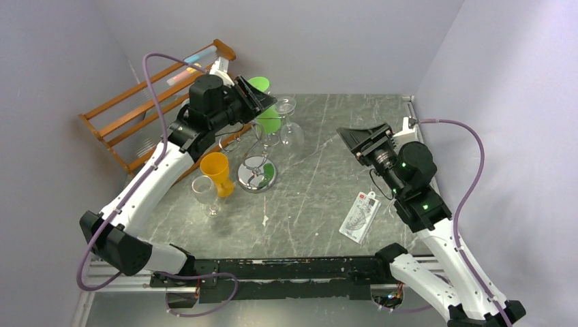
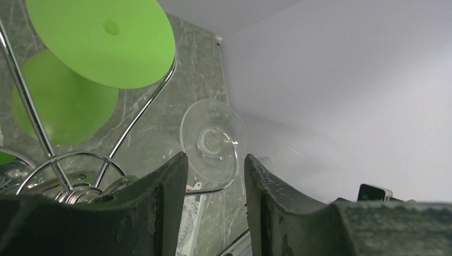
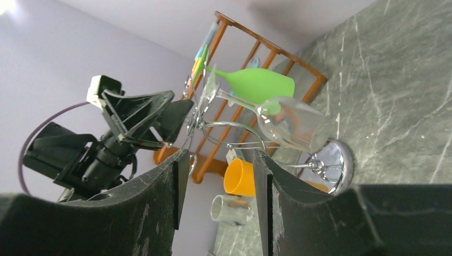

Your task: Place the wine glass upside down on the wine glass rack

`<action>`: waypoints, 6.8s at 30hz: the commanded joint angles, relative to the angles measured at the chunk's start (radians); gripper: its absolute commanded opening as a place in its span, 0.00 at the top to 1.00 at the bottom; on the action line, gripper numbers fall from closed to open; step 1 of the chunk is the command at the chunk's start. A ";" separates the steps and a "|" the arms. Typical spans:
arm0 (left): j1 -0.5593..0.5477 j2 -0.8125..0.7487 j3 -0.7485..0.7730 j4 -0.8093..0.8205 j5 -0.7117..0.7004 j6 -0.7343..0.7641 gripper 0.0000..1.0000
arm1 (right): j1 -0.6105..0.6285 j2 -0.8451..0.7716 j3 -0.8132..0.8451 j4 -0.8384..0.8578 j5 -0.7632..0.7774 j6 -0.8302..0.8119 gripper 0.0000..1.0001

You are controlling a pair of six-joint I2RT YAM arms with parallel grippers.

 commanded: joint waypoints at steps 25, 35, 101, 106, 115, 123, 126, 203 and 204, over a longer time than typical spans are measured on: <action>0.003 -0.445 -0.094 -0.380 -0.331 0.628 0.12 | 0.003 0.188 0.065 -0.173 -0.051 -0.379 0.43; 0.003 -0.533 -0.069 -0.700 -0.403 0.543 0.28 | 0.003 0.249 -0.010 -0.042 -0.086 -0.344 0.44; 0.003 -0.484 -0.440 -0.557 -0.143 0.530 0.95 | 0.090 0.216 -0.239 -0.053 -0.091 0.030 0.43; 0.002 -0.517 -0.445 -0.470 0.025 0.518 0.95 | 0.090 0.162 -0.259 -0.051 -0.119 0.132 0.30; -0.102 -0.631 -0.598 -0.094 0.095 0.418 0.95 | 0.091 0.051 -0.379 0.062 -0.161 0.419 0.36; -0.258 -0.645 -0.617 0.029 -0.025 0.462 0.95 | 0.092 0.114 -0.335 0.044 -0.248 0.483 0.36; -0.271 -0.648 -0.631 0.069 0.002 0.483 0.95 | 0.093 0.140 -0.367 0.107 -0.310 0.527 0.36; -0.306 -0.844 -0.914 0.455 0.028 0.554 0.92 | 0.434 0.558 -0.104 0.221 0.032 0.995 1.00; -0.307 -0.845 -0.911 0.442 0.016 0.539 0.88 | 0.435 0.552 -0.100 0.215 0.046 0.984 1.00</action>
